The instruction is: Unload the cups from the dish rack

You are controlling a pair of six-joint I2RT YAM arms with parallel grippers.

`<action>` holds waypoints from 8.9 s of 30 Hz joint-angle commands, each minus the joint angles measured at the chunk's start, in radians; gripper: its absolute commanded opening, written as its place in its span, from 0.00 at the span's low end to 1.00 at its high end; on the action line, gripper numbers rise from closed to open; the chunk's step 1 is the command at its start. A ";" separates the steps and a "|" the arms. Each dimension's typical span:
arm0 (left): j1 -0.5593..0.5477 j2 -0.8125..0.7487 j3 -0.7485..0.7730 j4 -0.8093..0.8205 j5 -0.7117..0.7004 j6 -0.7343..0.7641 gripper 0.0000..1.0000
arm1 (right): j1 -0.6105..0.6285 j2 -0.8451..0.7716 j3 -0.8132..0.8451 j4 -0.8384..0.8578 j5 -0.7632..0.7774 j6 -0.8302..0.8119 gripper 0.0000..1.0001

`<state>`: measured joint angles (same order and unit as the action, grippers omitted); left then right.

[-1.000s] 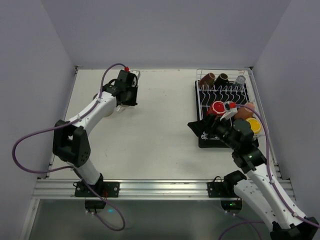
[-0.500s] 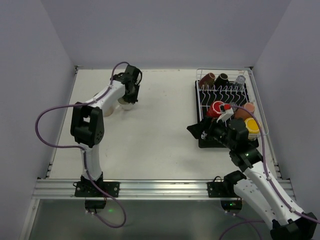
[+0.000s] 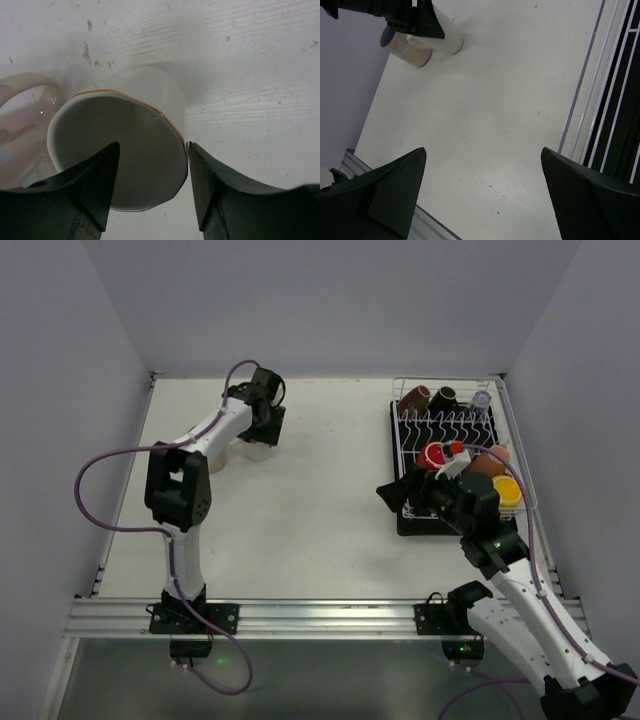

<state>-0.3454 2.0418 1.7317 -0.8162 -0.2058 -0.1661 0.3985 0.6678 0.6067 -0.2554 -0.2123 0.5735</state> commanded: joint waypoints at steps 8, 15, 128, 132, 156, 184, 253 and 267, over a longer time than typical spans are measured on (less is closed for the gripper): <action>0.005 -0.204 -0.010 0.063 0.058 -0.018 0.79 | 0.000 -0.017 0.189 -0.179 0.209 -0.073 0.99; -0.047 -0.558 -0.196 0.285 0.201 -0.078 0.88 | -0.035 0.036 0.234 -0.248 0.409 -0.107 0.99; -0.431 -0.423 -0.287 0.230 -0.086 -0.026 0.00 | 0.094 -0.071 0.028 0.025 0.151 0.060 0.99; -0.353 -0.273 -0.189 0.204 -0.050 -0.015 0.00 | 0.095 -0.115 0.022 -0.022 0.157 0.037 0.99; -0.257 0.116 0.147 -0.015 0.002 0.046 0.29 | 0.097 -0.175 -0.002 -0.047 0.142 0.011 0.99; -0.405 -1.065 -0.634 0.503 0.416 -0.141 1.00 | -0.068 -0.048 0.182 -0.384 0.714 -0.030 0.96; -0.584 -1.524 -1.026 0.517 0.296 -0.134 0.99 | -0.647 0.128 0.271 -0.213 0.254 -0.098 0.40; -0.584 -1.090 -0.994 1.090 0.454 -0.433 0.91 | -0.647 -0.011 0.139 0.007 -0.128 0.098 0.39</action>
<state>-0.9245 0.8711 0.6884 0.0578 0.2016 -0.5106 -0.2493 0.6933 0.7547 -0.4332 -0.1783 0.5793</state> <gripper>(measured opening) 0.917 0.884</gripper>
